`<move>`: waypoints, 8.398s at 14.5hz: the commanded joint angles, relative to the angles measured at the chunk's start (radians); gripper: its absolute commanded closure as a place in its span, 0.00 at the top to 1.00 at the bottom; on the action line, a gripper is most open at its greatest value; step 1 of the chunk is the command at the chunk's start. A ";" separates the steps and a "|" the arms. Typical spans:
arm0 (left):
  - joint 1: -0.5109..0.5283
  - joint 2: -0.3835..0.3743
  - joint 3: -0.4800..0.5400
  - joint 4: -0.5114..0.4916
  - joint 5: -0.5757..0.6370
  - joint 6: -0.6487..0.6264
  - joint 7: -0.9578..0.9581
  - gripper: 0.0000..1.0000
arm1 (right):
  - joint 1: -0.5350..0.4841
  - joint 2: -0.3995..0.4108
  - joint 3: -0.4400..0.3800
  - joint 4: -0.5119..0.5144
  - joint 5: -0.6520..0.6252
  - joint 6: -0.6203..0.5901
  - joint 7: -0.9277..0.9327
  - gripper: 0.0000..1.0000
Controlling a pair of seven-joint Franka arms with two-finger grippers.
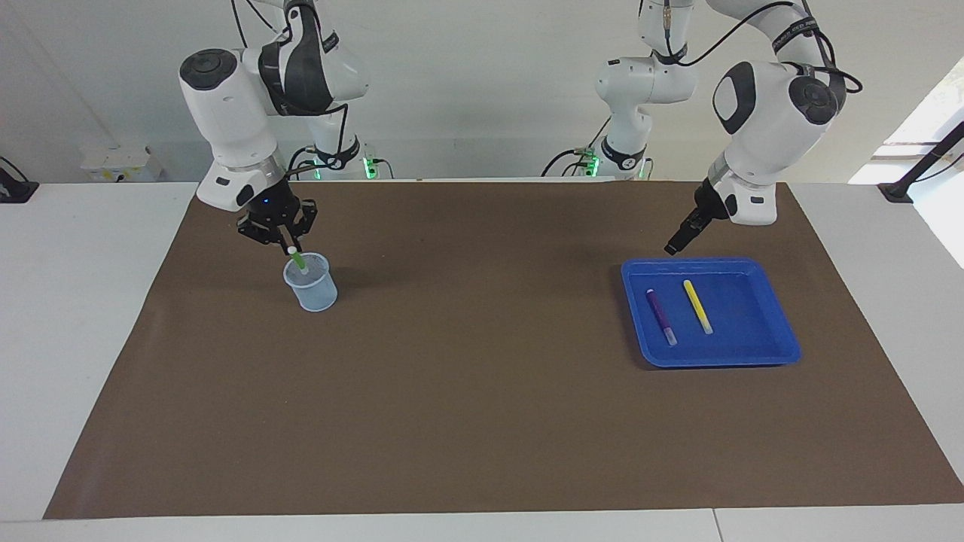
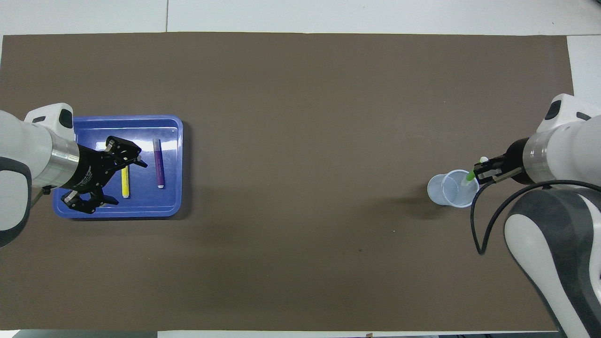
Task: Transfer and insert pens with both arms
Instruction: 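Grasp the yellow pen with the left gripper while the right gripper releases, then lift the yellow pen with the left gripper toward the right gripper, then grasp the yellow pen with the right gripper and open the left gripper, then insert the yellow pen into the cup while the left gripper returns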
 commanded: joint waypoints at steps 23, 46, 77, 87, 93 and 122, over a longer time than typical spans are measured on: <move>0.122 0.367 -0.015 -0.027 0.125 0.363 0.697 0.81 | -0.096 -0.053 -0.016 0.213 0.697 -0.390 0.437 1.00; 0.104 0.317 -0.017 0.266 -0.025 -0.089 0.385 0.00 | -0.080 -0.043 0.222 0.233 0.790 -0.154 0.894 1.00; -0.362 -0.039 -0.021 0.036 -0.950 0.110 -1.137 0.00 | -0.083 -0.081 0.423 0.210 0.688 -0.094 0.942 1.00; -0.361 -0.039 -0.021 0.032 -0.989 0.128 -1.136 0.00 | -0.083 -0.077 0.424 0.190 0.690 0.056 0.994 0.62; -0.361 -0.039 -0.021 0.032 -1.001 0.142 -1.137 0.00 | -0.082 -0.077 0.424 0.190 0.691 0.055 0.995 0.32; -0.122 -0.039 -0.004 0.039 -0.452 0.039 -0.678 1.00 | -0.356 0.008 0.400 0.427 0.093 -0.450 -0.066 0.00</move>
